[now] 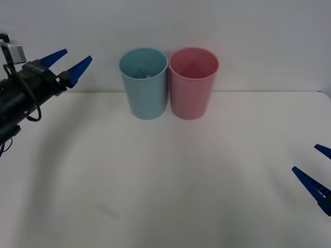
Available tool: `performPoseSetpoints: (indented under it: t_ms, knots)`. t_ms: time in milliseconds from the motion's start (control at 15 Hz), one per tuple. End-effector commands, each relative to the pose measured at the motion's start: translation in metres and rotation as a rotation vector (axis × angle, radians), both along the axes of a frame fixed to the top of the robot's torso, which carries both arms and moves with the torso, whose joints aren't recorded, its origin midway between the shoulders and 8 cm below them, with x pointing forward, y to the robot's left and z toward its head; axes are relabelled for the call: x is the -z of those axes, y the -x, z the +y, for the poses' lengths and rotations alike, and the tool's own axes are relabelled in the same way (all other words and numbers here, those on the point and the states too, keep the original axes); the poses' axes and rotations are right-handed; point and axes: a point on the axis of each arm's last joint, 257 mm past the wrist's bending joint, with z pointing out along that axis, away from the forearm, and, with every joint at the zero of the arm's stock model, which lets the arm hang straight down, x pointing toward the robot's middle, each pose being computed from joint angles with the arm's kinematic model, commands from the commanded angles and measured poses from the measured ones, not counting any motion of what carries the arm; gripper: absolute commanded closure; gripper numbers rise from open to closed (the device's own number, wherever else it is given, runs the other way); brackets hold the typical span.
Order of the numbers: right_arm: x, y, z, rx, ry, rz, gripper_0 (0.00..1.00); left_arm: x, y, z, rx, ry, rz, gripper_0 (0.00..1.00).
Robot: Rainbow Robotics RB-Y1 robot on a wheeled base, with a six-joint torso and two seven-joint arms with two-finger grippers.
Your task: Grasp the object on the table and drop it into the matching bin: aluminum can to the light blue bin, PET bottle to the pink bin.
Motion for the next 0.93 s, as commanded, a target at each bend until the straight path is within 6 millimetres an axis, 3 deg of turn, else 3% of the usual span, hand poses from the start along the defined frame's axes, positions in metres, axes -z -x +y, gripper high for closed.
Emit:
performPoseSetpoints:
  t_ms: [67, 400, 733, 933]
  knots:
    - [0.0, 0.0, 0.0, 0.0, 0.0, 0.0, 0.0, 0.012, 0.029, 0.026, -0.014, -0.046, -0.014, 0.0]
    - [0.0, 0.0, 0.0, 0.0, 0.0, 0.0, 0.0, 0.042, 0.068, 0.064, -0.019, -0.172, -0.013, 0.0]
    - [0.0, 0.0, 0.0, 0.0, 0.0, 0.0, 0.0, 0.053, 0.104, 0.093, 0.012, -0.26, 0.011, 0.0]
    - [0.0, 0.0, 0.0, 0.0, 0.0, 0.0, 0.0, 0.073, 0.125, 0.111, -0.001, -0.317, 0.027, 0.0]
